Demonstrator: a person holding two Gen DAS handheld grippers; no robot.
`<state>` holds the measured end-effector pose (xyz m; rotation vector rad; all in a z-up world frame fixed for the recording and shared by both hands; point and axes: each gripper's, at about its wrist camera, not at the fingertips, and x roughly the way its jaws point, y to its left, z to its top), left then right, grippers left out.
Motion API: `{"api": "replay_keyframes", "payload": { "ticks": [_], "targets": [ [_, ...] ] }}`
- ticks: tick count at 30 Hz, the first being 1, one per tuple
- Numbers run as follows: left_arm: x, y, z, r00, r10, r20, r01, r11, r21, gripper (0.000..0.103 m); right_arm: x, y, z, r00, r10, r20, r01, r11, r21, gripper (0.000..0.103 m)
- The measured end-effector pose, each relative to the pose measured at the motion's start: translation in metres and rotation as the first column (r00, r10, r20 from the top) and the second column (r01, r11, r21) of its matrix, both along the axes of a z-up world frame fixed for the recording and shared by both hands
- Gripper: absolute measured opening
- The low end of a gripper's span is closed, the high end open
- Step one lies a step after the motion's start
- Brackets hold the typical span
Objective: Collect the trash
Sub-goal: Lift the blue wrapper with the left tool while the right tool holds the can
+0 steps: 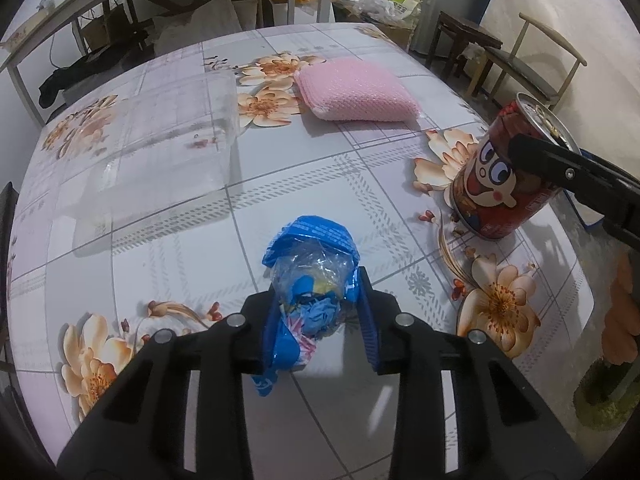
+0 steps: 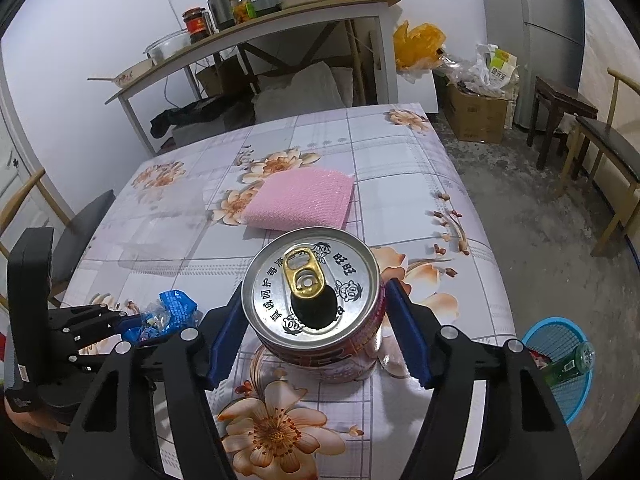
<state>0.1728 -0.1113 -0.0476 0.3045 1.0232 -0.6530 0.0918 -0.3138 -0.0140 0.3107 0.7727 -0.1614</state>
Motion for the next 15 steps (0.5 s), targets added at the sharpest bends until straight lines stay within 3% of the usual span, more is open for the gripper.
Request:
{"api": "replay_keyframes", "payload": {
  "ticks": [15],
  "targets": [
    [-0.006, 0.002, 0.01, 0.999, 0.006, 0.05, -0.006, 1.0, -0.001, 0.031, -0.009, 0.001, 0.006, 1.0, -0.015, 0.016, 0.015, 1.0, 0.008, 0.065]
  ]
}}
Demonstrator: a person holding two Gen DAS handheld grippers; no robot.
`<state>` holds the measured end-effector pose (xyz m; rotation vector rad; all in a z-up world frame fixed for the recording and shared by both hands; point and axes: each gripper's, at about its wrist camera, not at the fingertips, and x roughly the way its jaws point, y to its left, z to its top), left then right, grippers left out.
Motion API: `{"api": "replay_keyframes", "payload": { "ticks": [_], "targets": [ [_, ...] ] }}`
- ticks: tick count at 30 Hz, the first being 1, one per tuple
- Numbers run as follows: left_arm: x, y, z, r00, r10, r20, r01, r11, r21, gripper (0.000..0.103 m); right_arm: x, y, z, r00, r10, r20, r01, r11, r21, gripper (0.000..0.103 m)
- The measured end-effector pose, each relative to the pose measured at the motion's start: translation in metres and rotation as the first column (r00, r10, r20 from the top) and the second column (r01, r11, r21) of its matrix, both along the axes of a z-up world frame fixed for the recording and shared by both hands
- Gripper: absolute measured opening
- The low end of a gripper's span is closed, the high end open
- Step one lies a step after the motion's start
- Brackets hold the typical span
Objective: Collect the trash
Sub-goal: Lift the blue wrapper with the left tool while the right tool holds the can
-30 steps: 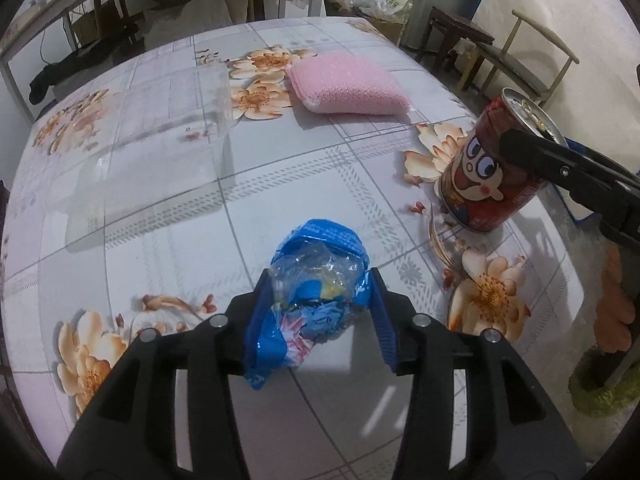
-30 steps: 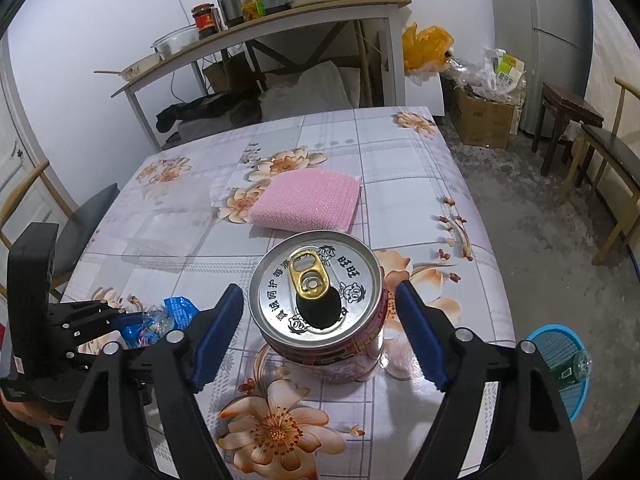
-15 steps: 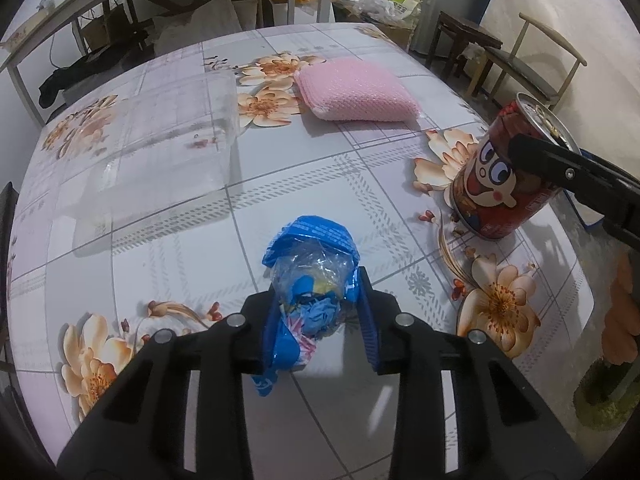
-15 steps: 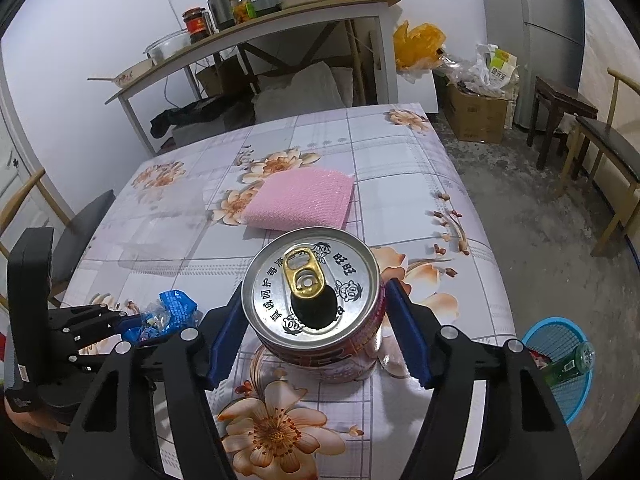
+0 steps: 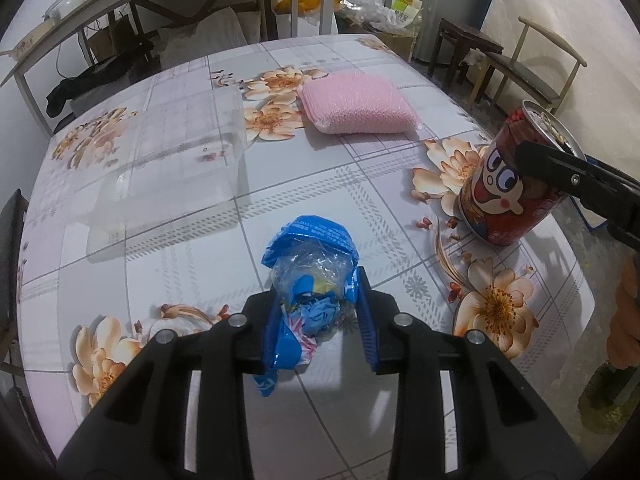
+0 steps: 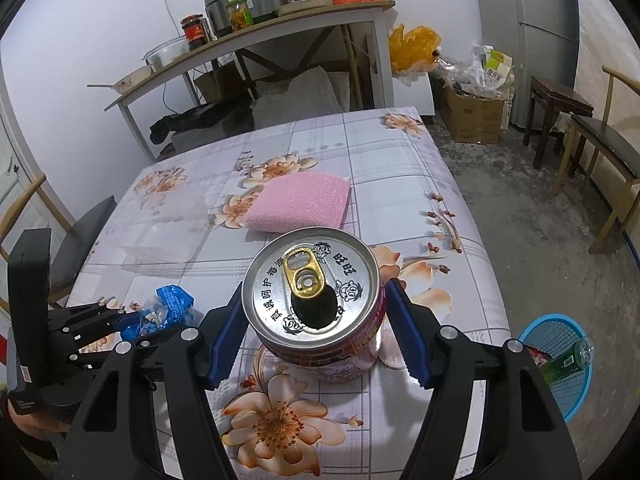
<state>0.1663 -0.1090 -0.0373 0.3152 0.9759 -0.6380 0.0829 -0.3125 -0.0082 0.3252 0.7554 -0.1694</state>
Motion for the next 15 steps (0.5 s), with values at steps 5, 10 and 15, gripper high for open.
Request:
{"api": "replay_keyframes", "payload": {
  "ticks": [5, 10, 15],
  "targets": [
    [-0.003, 0.001, 0.005, 1.0, 0.0, 0.016, 0.0, 1.0, -0.002, 0.031, -0.003, -0.001, 0.002, 1.0, -0.003, 0.007, 0.003, 1.0, 0.003, 0.065],
    [-0.007, 0.0, 0.011, 0.999, -0.003, 0.036, 0.003, 1.0, -0.003, 0.031, -0.007, -0.001, 0.006, 1.0, -0.004, 0.02, 0.004, 1.0, 0.006, 0.065],
    [-0.011, -0.003, 0.016, 0.999, -0.011, 0.051, 0.012, 1.0, -0.003, 0.031, -0.012, -0.002, 0.008, 0.999, -0.007, 0.033, 0.006, 1.0, 0.011, 0.065]
  ]
}}
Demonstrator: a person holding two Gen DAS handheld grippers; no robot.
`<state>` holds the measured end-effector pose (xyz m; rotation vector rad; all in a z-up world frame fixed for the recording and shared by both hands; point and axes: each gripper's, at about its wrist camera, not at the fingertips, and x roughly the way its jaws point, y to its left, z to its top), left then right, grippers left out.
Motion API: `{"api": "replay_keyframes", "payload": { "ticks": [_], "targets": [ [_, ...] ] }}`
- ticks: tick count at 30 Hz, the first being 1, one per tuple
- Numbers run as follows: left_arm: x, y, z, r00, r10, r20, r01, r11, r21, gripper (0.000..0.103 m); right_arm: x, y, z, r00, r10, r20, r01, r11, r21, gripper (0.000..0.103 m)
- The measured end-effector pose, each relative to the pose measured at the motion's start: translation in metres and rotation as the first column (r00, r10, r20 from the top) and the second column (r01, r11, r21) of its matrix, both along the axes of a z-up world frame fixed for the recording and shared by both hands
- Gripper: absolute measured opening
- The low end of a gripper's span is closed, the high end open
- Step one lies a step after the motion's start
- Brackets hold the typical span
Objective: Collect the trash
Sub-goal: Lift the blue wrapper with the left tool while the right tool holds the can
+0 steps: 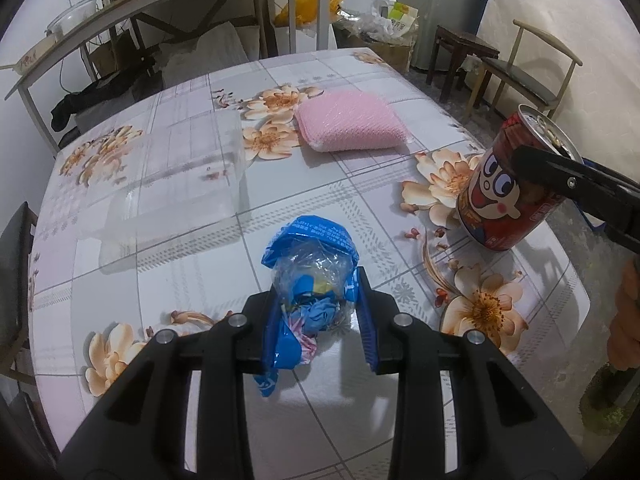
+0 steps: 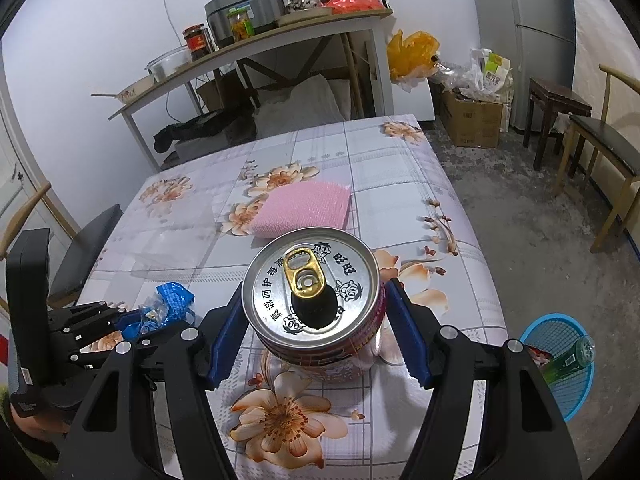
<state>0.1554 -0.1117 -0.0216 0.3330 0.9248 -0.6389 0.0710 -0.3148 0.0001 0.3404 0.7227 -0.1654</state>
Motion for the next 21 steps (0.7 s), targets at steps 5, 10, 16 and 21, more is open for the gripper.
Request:
{"api": "replay_keyframes", "payload": {
  "ticks": [5, 10, 16, 21],
  "targets": [
    [-0.004, -0.003, 0.003, 1.0, -0.008, 0.009, 0.008, 1.0, 0.002, 0.031, -0.006, -0.004, 0.001, 1.0, -0.004, 0.011, 0.004, 1.0, 0.01, 0.065],
    [-0.01, -0.009, 0.007, 1.0, -0.017, 0.024, 0.017, 1.0, 0.008, 0.031, -0.013, -0.01, 0.003, 1.0, -0.013, 0.024, 0.013, 1.0, 0.021, 0.065],
    [-0.018, -0.022, 0.011, 0.999, -0.038, 0.039, 0.037, 0.999, 0.019, 0.031, -0.026, -0.024, 0.004, 0.999, -0.035, 0.041, 0.033, 0.998, 0.045, 0.065],
    [-0.027, -0.035, 0.014, 0.997, -0.062, 0.054, 0.061, 0.998, 0.027, 0.031, -0.04, -0.039, 0.003, 0.996, -0.064, 0.054, 0.06, 0.996, 0.066, 0.065]
  ]
}}
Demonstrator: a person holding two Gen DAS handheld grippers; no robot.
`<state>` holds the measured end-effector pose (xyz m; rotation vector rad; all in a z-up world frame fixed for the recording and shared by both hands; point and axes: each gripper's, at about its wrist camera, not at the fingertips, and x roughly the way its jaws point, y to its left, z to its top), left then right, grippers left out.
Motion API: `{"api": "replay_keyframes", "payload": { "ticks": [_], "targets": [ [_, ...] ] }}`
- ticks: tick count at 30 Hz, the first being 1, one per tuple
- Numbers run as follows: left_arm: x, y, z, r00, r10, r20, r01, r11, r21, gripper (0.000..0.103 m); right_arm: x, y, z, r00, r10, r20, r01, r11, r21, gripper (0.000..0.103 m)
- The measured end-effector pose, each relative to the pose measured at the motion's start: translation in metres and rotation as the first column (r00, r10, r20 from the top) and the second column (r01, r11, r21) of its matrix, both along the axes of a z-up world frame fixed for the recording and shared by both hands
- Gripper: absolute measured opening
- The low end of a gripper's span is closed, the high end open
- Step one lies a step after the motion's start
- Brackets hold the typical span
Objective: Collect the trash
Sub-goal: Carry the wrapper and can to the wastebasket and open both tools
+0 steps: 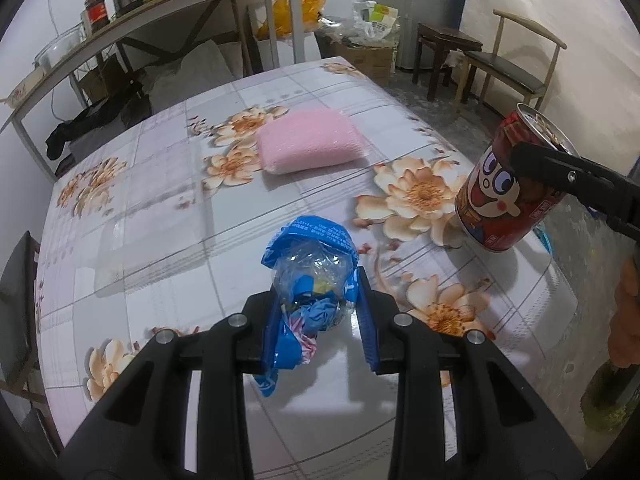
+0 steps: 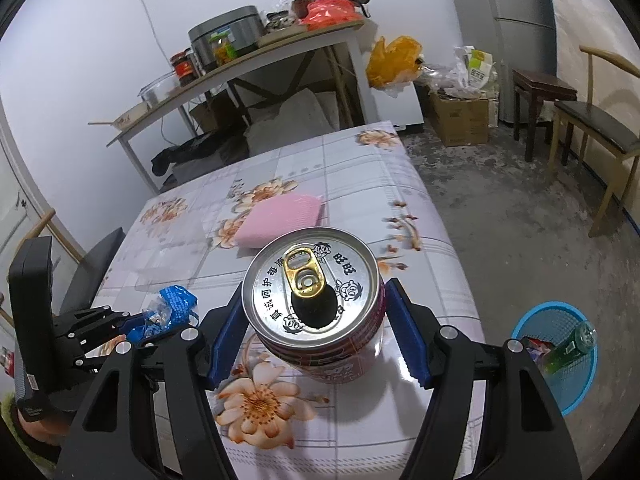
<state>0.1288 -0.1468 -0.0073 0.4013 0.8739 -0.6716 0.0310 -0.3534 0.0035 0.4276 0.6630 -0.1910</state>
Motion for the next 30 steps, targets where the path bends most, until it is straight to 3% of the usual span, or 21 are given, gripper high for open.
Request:
{"api": "replay_keyframes", "payload": {
  "ticks": [8, 14, 18, 23, 30],
  "targets": [
    [-0.017, -0.031, 0.01, 0.997, -0.079, 0.008, 0.079, 0.997, -0.003, 0.031, -0.038, -0.034, -0.001, 0.995, -0.093, 0.032, 0.093, 0.995, 0.026, 0.065],
    [-0.03, -0.073, 0.03, 0.979, -0.2, -0.041, 0.196, 0.978, -0.074, 0.031, -0.099, -0.084, 0.003, 0.958, -0.283, 0.047, 0.283, 0.959, 0.025, 0.065],
    [-0.04, -0.116, 0.038, 0.947, -0.305, -0.104, 0.292, 0.948, -0.124, 0.031, -0.154, -0.127, -0.004, 0.897, -0.442, 0.028, 0.439, 0.895, 0.079, 0.065],
    [-0.06, -0.176, 0.033, 0.889, -0.414, -0.196, 0.39, 0.909, -0.151, 0.031, -0.208, -0.171, -0.034, 0.812, -0.578, -0.078, 0.583, 0.798, 0.152, 0.065],
    [-0.084, -0.253, 0.0, 0.799, -0.488, -0.352, 0.465, 0.872, -0.155, 0.031, -0.218, -0.208, -0.085, 0.774, -0.6, -0.205, 0.634, 0.729, 0.26, 0.066]
  ]
}}
